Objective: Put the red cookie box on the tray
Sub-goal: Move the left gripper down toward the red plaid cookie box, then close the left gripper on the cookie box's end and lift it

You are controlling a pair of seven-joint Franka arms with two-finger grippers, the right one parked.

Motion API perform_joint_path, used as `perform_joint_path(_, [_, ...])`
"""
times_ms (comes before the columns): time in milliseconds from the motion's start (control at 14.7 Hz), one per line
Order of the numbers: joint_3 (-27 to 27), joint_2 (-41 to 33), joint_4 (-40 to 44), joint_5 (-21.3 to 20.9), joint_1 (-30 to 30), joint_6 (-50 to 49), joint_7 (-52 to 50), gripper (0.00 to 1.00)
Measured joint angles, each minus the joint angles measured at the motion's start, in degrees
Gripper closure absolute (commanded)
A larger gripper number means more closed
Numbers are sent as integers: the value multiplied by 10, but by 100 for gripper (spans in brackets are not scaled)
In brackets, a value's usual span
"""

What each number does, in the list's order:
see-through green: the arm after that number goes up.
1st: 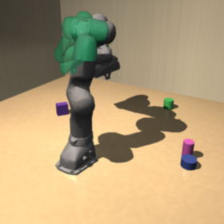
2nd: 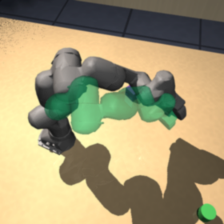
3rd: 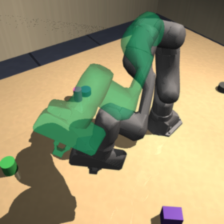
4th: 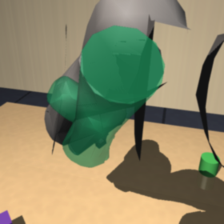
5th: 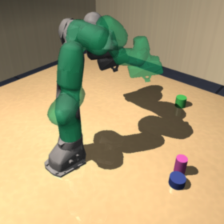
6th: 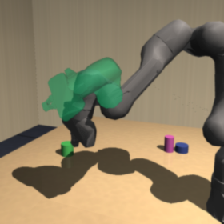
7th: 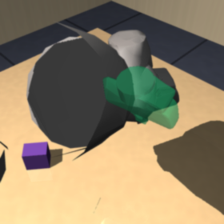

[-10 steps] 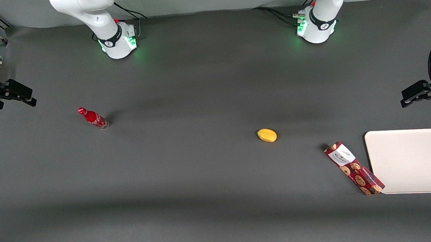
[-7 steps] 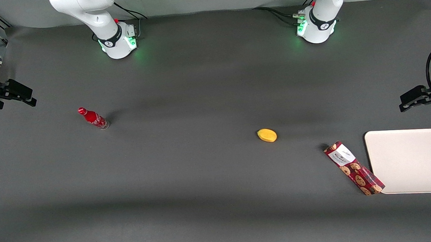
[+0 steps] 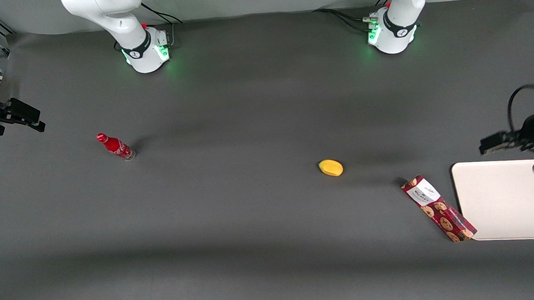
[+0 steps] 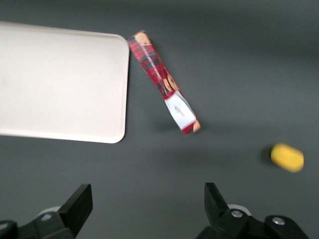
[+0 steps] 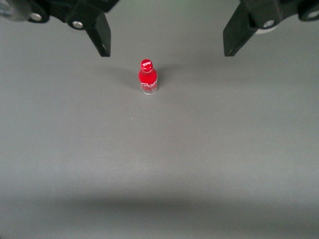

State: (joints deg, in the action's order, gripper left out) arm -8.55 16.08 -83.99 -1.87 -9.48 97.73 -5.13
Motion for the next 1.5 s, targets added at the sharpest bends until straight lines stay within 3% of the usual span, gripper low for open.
perform_joint_path(205, [2, 65, -3, 9, 0, 60, -164, 0])
perform_joint_path(409, [3, 131, -4, 10, 1, 122, -256, 0])
perform_joint_path(818, [18, 239, -4, 10, 3, 251, -295, 0])
perform_joint_path(1023, [18, 264, -4, 13, 8, 291, -315, 9])
perform_joint_path(1159, [18, 274, -7, 14, 12, 316, -322, 46])
perform_joint_path(1227, [18, 279, -10, 14, 13, 327, -323, 77])
perform_joint_path(1295, [18, 283, -11, 15, 13, 332, -324, 100])
perform_joint_path(1500, [18, 289, -12, 15, 14, 334, -324, 100])
